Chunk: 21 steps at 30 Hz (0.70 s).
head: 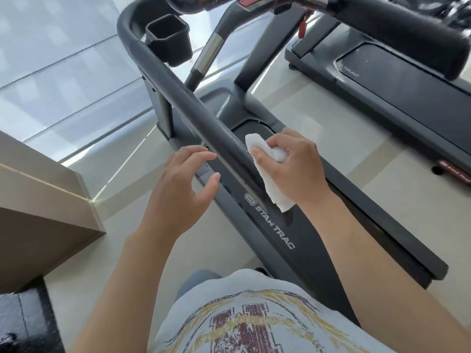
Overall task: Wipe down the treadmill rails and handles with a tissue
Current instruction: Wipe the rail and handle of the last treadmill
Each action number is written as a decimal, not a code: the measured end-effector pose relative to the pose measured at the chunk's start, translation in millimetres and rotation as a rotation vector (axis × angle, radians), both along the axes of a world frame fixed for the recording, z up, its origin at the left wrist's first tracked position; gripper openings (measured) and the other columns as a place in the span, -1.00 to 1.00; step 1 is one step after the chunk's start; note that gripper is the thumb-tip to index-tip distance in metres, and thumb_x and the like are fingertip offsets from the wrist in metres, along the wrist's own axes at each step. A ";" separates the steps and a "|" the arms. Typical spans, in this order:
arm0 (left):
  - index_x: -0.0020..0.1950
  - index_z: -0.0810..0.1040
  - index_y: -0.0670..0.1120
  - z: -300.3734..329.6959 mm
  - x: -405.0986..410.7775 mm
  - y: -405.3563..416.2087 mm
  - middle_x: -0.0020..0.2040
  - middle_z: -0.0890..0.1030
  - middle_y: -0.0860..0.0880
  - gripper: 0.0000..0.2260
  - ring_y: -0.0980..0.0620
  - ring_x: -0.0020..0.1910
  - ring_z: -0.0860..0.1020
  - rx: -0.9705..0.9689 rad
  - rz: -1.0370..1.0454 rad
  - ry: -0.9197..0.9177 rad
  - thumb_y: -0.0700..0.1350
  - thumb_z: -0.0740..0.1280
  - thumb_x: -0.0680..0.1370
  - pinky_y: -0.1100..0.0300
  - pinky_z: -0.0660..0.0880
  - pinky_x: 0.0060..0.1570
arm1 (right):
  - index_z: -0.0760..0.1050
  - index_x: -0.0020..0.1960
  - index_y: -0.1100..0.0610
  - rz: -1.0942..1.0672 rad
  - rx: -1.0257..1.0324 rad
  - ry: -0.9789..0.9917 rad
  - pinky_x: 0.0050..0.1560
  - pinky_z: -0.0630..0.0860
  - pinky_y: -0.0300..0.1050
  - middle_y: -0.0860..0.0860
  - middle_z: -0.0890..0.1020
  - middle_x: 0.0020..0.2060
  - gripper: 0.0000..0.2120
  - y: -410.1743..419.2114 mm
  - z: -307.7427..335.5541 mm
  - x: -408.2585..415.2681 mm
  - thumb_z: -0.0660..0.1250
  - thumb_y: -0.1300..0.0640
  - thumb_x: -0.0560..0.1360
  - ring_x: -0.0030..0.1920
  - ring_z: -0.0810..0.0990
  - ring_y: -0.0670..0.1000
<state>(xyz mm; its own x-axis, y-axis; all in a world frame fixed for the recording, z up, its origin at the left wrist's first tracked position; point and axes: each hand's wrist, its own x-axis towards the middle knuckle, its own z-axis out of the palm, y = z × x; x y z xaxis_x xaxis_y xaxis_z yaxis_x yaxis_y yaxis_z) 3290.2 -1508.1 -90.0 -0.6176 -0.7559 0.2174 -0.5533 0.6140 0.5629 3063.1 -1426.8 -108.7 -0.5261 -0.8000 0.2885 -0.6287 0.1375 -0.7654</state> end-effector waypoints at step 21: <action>0.21 0.69 -0.03 -37.1 -53.6 -236.8 0.23 0.64 0.06 -0.73 -0.07 0.26 0.55 -0.161 -0.656 -0.020 0.00 0.46 0.54 -0.14 0.45 0.35 | 0.44 -0.24 0.12 -0.535 0.317 0.566 -0.49 0.37 -0.06 -0.01 0.37 -0.29 -0.55 -89.9 -25.7 58.9 0.17 -0.12 0.73 -0.40 0.32 0.04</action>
